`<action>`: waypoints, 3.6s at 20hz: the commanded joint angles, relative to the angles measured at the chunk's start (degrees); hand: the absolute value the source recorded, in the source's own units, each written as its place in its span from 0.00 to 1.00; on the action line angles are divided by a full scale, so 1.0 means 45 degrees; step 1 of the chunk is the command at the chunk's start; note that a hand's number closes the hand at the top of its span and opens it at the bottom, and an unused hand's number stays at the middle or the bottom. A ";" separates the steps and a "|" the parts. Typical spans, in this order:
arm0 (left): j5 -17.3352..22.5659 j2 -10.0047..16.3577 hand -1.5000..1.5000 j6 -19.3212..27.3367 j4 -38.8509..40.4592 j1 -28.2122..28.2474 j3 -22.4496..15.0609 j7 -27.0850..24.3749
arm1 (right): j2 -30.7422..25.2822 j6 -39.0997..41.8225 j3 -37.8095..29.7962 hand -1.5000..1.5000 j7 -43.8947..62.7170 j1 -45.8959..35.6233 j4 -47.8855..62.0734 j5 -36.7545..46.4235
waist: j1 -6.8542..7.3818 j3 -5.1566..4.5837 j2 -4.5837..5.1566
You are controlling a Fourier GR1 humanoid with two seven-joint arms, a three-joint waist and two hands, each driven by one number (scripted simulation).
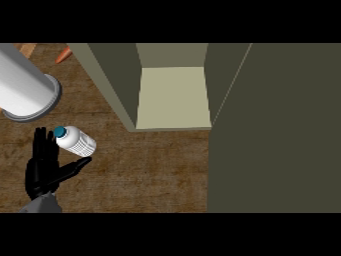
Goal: Pick up the bottled water, place it into the cabinet and close the cabinet
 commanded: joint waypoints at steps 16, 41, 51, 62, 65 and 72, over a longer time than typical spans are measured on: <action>0.1081 0.0469 0.00 -0.2926 0.5280 -0.2577 0.1129 -0.3000 | 0.0119 0.0241 -0.0621 0.00 -0.0046 0.0803 -0.1946 -0.0997 | 0.0078 -0.0005 0.0026; -0.0717 -0.1062 1.00 -0.3594 0.4700 -0.2663 -0.1321 -0.5928 | 0.0334 0.0568 -0.0784 0.00 -0.0503 0.1172 -0.1403 -0.0762 | 0.0348 0.0030 -0.0084; 0.0720 -0.1143 1.00 -0.2161 0.0590 -0.2231 -0.4374 -0.3109 | 0.0075 0.0650 -0.1420 0.00 -0.0612 0.0889 -0.1419 -0.1134 | 0.0316 0.0038 -0.0156; 0.2104 -0.1147 1.00 0.3246 -0.6560 -0.1473 -0.9566 0.0976 | 0.0259 0.0589 -0.1149 0.00 -0.0650 0.0495 -0.0799 -0.0391 | 0.0316 0.0044 -0.0200; 0.1974 -0.1147 1.00 0.4895 -0.7138 -0.1633 -1.0983 0.1300 | 0.0045 0.0537 -0.1283 0.00 0.0037 0.0472 -0.1593 -0.1153 | 0.0244 0.0026 -0.0079; 0.1724 -0.1148 1.00 0.9074 -0.7293 -0.4897 -1.1993 0.3121 | 0.0112 0.0361 -0.1494 0.00 0.0240 -0.0503 -0.1074 -0.1365 | 0.0104 0.0030 -0.0016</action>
